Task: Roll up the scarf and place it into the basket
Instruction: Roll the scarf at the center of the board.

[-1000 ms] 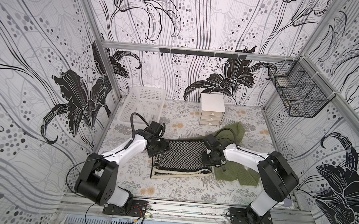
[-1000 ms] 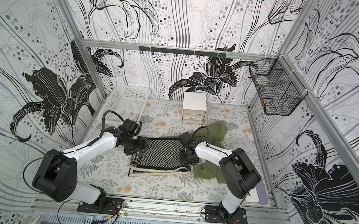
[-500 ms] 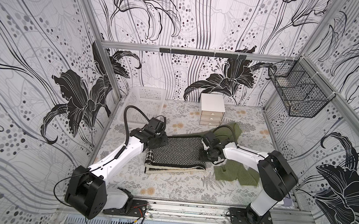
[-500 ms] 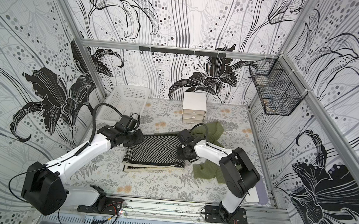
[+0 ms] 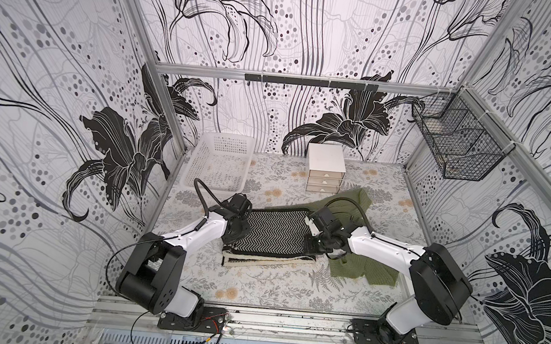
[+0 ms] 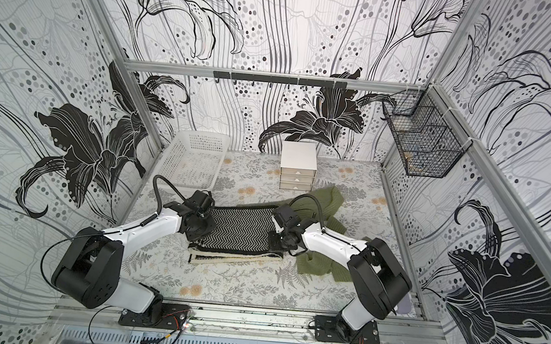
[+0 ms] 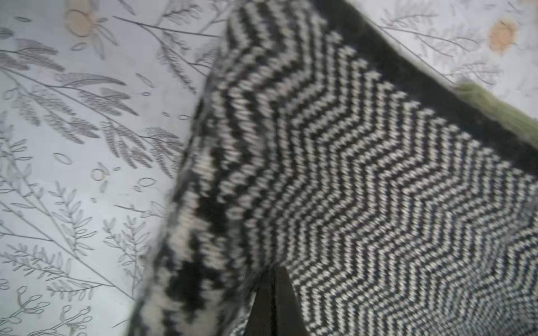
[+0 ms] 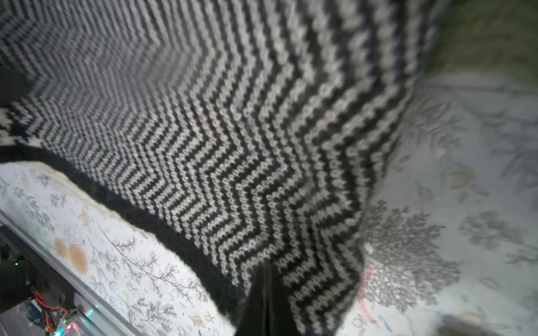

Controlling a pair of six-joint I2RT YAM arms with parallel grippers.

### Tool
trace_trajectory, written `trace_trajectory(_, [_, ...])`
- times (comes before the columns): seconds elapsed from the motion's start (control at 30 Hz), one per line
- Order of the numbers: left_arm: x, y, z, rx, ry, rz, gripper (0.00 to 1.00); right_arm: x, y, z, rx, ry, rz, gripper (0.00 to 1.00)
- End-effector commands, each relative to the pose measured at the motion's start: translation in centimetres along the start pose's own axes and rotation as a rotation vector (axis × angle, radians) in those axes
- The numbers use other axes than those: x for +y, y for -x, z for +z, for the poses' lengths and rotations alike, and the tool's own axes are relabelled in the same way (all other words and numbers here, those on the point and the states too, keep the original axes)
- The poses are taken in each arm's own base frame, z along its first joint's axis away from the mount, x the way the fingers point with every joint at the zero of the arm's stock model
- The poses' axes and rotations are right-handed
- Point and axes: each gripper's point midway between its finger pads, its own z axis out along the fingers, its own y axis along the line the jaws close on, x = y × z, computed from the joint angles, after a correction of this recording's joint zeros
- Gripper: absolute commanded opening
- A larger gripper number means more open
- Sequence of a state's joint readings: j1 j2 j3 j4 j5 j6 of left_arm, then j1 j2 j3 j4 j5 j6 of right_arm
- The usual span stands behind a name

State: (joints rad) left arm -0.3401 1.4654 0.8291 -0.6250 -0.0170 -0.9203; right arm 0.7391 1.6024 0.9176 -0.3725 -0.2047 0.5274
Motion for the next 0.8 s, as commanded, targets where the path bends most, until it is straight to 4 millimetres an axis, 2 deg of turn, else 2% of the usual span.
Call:
trace_trajectory(0.0, [1.9,0.0,1.0,-0.028,0.067,-0.065,0.0,-1.3,-2.5,1.7,0.086,-0.02,0.032,0.0])
trace_trajectory(0.07, [2.6,-0.6,1.8,0.006,0.074,-0.081,0.0,-1.7,-2.4,1.8,0.078,-0.03,0.034,0.0])
trace_trajectory(0.13, [2.4,-0.6,1.8,0.015,0.052,-0.081,0.0,-1.5,-0.9,1.0,0.036,-0.036,0.027,0.0])
trace_trajectory(0.27, [1.4,2.5,-1.9,-0.103,0.039,-0.045,0.0,0.2,4.3,-2.2,-0.069,-0.04,-0.033,0.0])
trace_trajectory(0.33, [0.0,3.9,-3.7,-0.136,0.008,0.002,0.0,0.8,6.6,-3.0,-0.093,-0.039,-0.057,0.0])
trace_trajectory(0.47, [-5.8,5.0,-5.6,-0.132,-0.219,0.106,0.0,0.3,10.2,-1.4,-0.094,-0.002,-0.037,0.0])
trace_trajectory(0.57, [-9.4,4.9,-6.2,-0.119,-0.341,0.153,0.0,-1.4,12.2,0.8,-0.081,-0.01,0.009,0.0])
trace_trajectory(0.67, [-12.0,4.2,-6.9,-0.121,-0.386,0.207,0.0,-3.2,12.6,3.5,-0.028,-0.043,0.049,0.0])
trace_trajectory(0.77, [-14.6,2.7,-7.1,-0.103,-0.431,0.266,0.0,-3.9,12.7,5.3,-0.009,-0.042,0.073,0.0])
